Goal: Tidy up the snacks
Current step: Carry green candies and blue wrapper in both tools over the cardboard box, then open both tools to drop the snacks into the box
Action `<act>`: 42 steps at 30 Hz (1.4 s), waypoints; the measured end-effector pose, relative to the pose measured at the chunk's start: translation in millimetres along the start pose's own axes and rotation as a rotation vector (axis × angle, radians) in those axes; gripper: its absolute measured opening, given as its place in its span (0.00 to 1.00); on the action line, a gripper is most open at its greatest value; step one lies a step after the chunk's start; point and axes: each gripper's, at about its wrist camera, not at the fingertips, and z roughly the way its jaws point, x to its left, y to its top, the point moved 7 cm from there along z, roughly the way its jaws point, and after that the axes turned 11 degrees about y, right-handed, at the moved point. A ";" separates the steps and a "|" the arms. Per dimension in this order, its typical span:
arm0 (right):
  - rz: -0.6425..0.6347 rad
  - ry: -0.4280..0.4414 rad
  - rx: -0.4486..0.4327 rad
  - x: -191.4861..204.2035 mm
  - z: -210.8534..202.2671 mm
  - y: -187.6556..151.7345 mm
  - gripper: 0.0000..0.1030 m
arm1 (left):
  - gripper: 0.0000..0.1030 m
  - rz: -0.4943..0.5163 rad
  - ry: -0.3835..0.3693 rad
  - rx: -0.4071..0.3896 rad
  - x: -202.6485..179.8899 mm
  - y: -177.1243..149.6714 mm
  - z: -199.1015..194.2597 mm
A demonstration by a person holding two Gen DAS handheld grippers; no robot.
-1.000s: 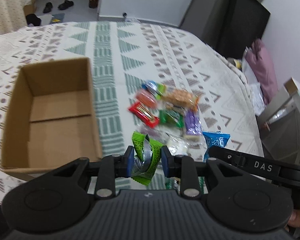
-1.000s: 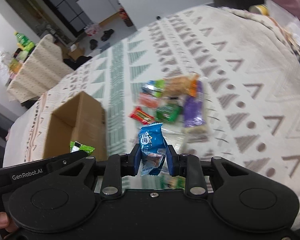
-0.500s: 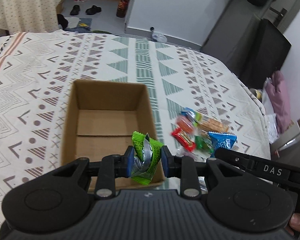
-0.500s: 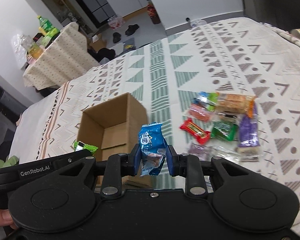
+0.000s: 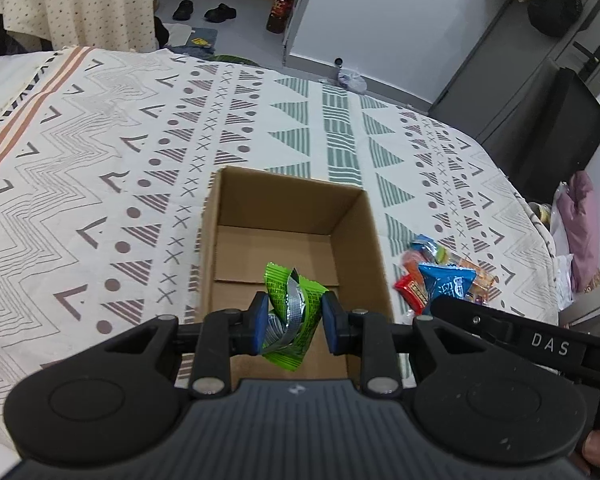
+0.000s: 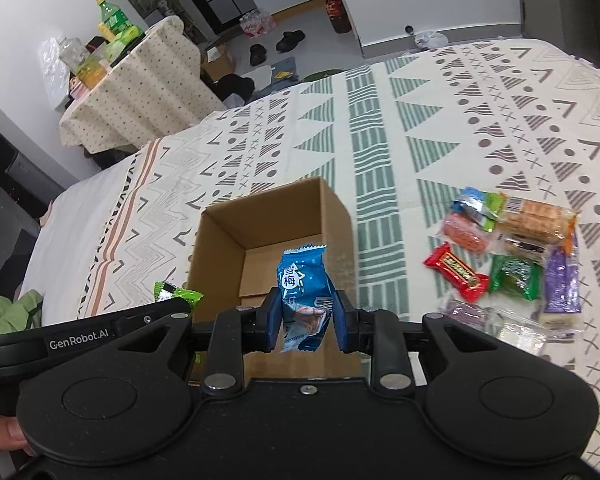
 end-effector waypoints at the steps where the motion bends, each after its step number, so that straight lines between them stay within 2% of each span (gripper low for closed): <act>1: -0.004 0.001 0.004 2.3 2.0 0.3 0.26 | 0.27 -0.004 0.000 0.006 2.9 0.4 1.0; 9: -0.022 0.007 0.034 16.7 17.4 2.0 0.26 | 0.33 -0.039 0.029 0.032 21.9 6.8 3.7; 18: -0.023 0.037 0.059 28.9 27.0 -2.5 0.28 | 0.60 -0.049 0.056 0.032 35.8 5.6 -3.2; 20: -0.022 0.048 0.060 30.1 26.2 -2.5 0.38 | 0.66 -0.052 0.062 0.036 37.6 4.5 -3.9; 21: -0.022 0.041 0.055 29.4 24.4 -2.3 0.52 | 0.70 -0.054 0.066 0.039 37.9 3.9 -4.0; 22: -0.030 0.032 0.042 29.1 21.6 -1.6 0.57 | 0.72 -0.055 0.071 0.042 38.2 3.0 -4.3; 26: -0.022 0.011 0.027 18.6 9.2 -2.3 0.58 | 0.73 -0.048 0.081 0.060 34.9 -1.5 -4.5; 32: 0.005 -0.042 0.002 -8.4 -17.1 -8.1 0.65 | 0.75 -0.024 0.083 0.067 19.9 -9.7 -6.1; 38: 0.041 -0.097 -0.030 -37.1 -44.6 -17.1 0.76 | 0.75 0.010 0.056 0.069 -2.2 -20.0 -8.9; 40: 0.057 -0.114 -0.039 -46.6 -53.7 -20.9 0.83 | 0.83 0.015 0.044 0.067 -10.2 -23.7 -10.0; 42: 0.074 -0.130 -0.053 -56.6 -63.2 -25.6 0.86 | 0.85 0.019 0.034 0.064 -18.4 -27.0 -10.8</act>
